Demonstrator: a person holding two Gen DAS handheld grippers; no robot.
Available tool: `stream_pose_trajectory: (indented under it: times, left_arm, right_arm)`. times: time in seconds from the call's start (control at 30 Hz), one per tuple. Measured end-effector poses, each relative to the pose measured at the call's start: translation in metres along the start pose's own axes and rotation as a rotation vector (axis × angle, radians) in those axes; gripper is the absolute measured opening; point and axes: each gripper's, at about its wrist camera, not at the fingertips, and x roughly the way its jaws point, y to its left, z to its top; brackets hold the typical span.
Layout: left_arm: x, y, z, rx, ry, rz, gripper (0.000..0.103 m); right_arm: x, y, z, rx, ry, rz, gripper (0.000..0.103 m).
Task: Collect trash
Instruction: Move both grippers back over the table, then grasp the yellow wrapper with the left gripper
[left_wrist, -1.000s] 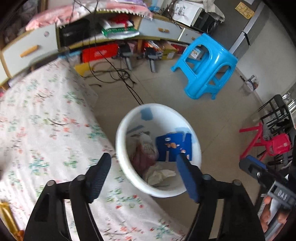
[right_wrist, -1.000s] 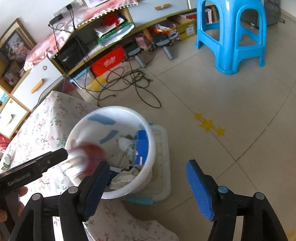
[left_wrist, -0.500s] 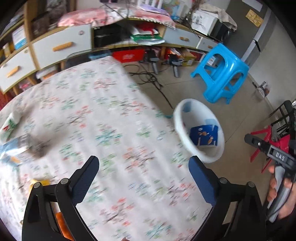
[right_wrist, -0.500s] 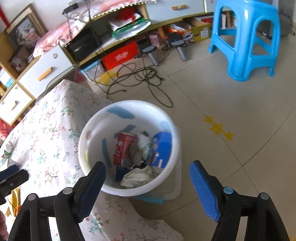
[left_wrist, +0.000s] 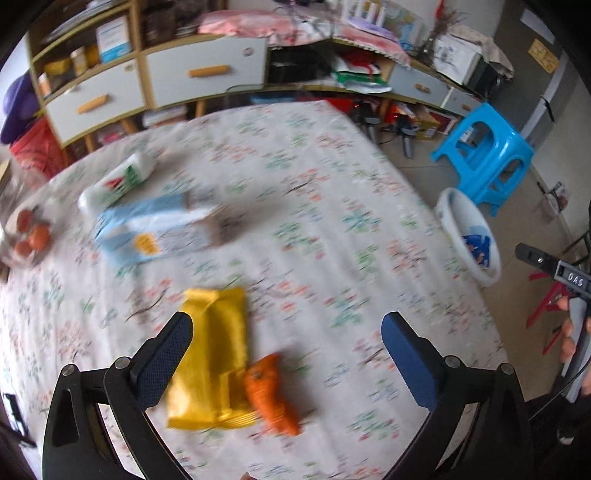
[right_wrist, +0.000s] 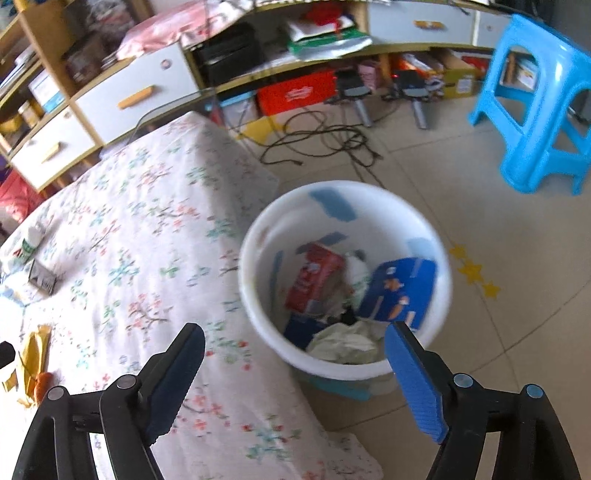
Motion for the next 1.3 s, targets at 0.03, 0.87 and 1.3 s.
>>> stream_pose_trajectory:
  times: [0.03,0.87,1.3]
  left_arm:
    - [0.002,0.009,-0.005,-0.016,0.008,0.005,0.103]
    - [0.037,0.076,-0.041,-0.191,0.178,-0.062,0.049]
    - [0.007,0.084,-0.053,-0.161,0.117,-0.066,0.026]
  right_arm:
    - [0.000,0.000,0.000,0.000,0.000,0.000,0.085]
    - [0.033,0.094,-0.018,-0.185,0.068,0.006,0.085]
    - [0.042,0.158,-0.040,-0.298,0.095,0.037,0.085]
